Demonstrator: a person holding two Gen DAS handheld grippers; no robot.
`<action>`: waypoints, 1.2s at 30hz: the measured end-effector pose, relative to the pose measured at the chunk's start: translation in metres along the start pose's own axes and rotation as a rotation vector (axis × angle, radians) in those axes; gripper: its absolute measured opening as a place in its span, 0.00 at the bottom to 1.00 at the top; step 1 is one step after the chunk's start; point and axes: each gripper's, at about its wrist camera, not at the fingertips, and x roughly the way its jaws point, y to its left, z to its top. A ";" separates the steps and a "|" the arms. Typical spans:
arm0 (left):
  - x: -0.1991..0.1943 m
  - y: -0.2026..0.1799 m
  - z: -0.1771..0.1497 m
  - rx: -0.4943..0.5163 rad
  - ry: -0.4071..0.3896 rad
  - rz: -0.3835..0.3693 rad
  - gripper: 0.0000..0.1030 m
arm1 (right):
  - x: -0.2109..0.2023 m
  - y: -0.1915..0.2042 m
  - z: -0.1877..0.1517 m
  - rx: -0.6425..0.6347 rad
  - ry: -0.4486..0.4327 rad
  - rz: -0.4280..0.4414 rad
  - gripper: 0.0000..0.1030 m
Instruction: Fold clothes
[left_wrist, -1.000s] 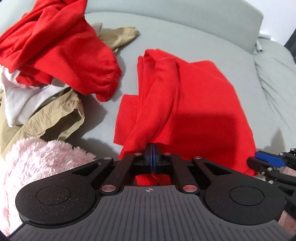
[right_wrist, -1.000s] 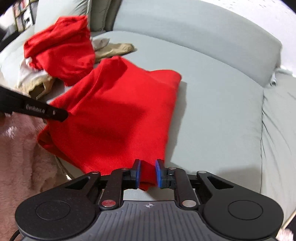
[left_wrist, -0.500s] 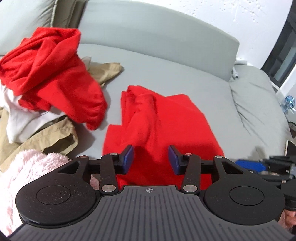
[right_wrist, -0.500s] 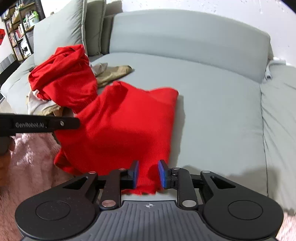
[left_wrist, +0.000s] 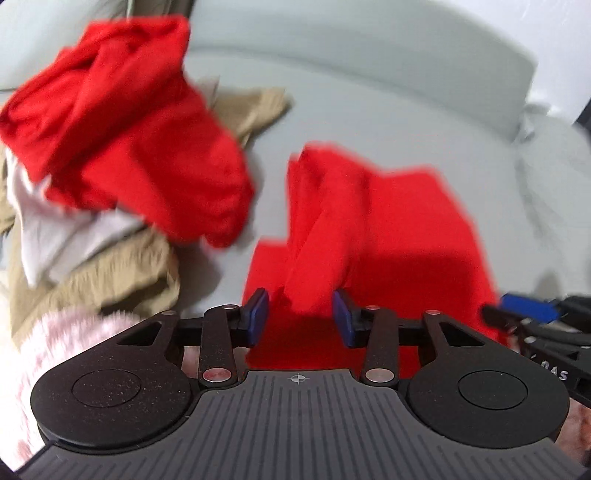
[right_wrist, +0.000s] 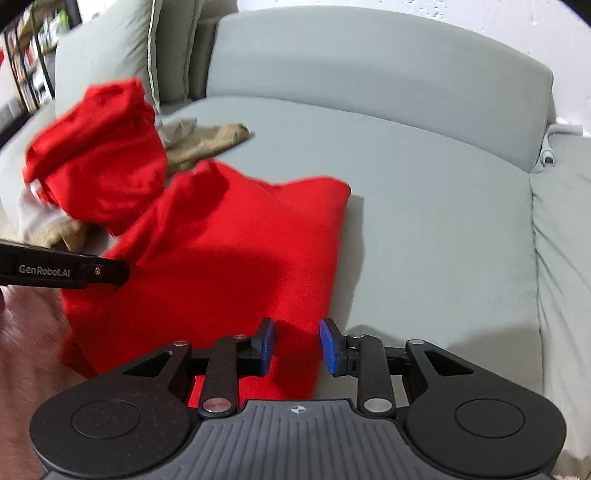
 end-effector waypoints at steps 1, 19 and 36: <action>-0.003 -0.004 0.007 0.024 -0.046 -0.023 0.43 | -0.001 -0.001 0.006 -0.005 -0.026 0.004 0.27; 0.096 0.008 0.037 -0.047 -0.007 0.012 0.13 | 0.145 -0.042 0.082 -0.050 0.039 -0.097 0.09; 0.131 0.008 0.069 0.002 0.019 -0.023 0.09 | 0.143 -0.029 0.083 0.030 0.059 0.055 0.07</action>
